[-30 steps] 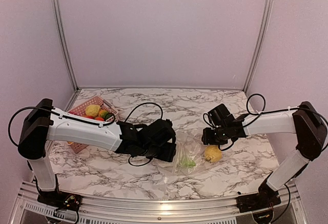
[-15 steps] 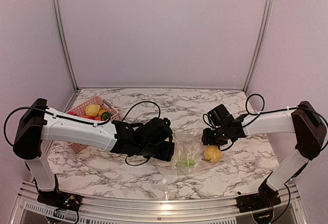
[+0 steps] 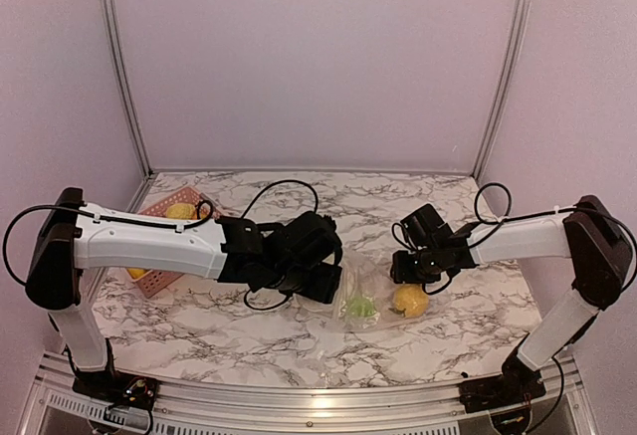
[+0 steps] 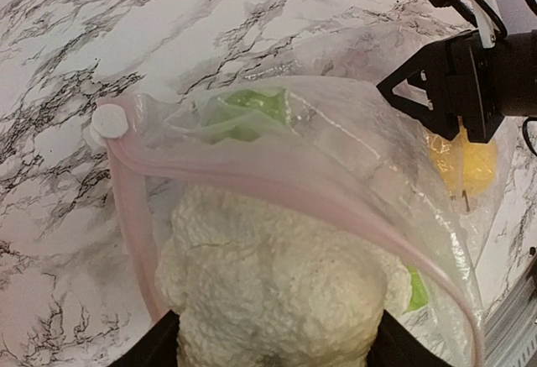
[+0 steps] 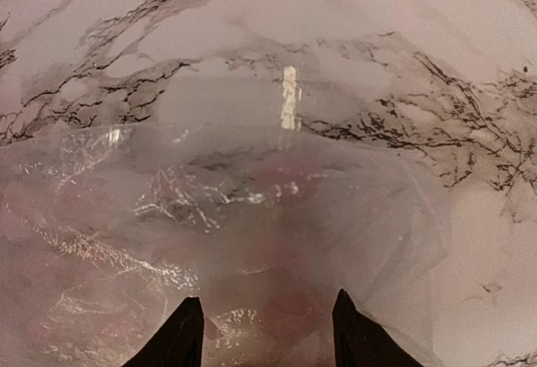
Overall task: Open the zip-top bag and remove the fake food
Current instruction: Pick up the fake vegetable from the zipper food storage bag.
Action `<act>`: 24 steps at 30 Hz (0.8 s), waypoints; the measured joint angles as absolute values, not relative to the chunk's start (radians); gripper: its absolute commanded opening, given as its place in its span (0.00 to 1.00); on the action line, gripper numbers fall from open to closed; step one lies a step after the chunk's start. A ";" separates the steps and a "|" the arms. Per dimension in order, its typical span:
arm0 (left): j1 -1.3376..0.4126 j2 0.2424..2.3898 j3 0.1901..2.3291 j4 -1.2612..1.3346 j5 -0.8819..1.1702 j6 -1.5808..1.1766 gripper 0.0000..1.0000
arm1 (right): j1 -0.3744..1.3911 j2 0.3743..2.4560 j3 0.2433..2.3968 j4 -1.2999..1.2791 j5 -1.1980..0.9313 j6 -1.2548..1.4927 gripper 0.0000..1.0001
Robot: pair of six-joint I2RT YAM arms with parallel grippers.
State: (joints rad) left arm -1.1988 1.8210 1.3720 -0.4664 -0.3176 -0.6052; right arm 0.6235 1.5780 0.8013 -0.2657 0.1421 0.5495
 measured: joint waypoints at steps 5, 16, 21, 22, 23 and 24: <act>-1.199 1.821 1.380 -0.500 -0.331 -0.581 0.68 | 0.627 1.581 0.801 -0.265 0.144 0.550 0.51; -1.199 1.831 1.414 -0.562 -0.331 -0.480 0.68 | 0.630 1.586 0.801 -0.265 0.150 0.550 0.51; -1.199 1.859 1.470 -0.585 -0.328 -0.446 0.68 | 0.630 1.586 0.801 -0.265 0.162 0.550 0.51; -1.199 1.860 1.472 -0.587 -0.329 -0.443 0.68 | 0.630 1.586 0.801 -0.265 0.163 0.550 0.51; -1.199 1.861 1.473 -0.593 -0.331 -0.440 0.68 | 0.630 1.586 0.801 -0.265 0.163 0.550 0.51; -1.199 1.860 1.473 -0.596 -0.331 -0.438 0.68 | 0.630 1.586 0.802 -0.265 0.164 0.550 0.51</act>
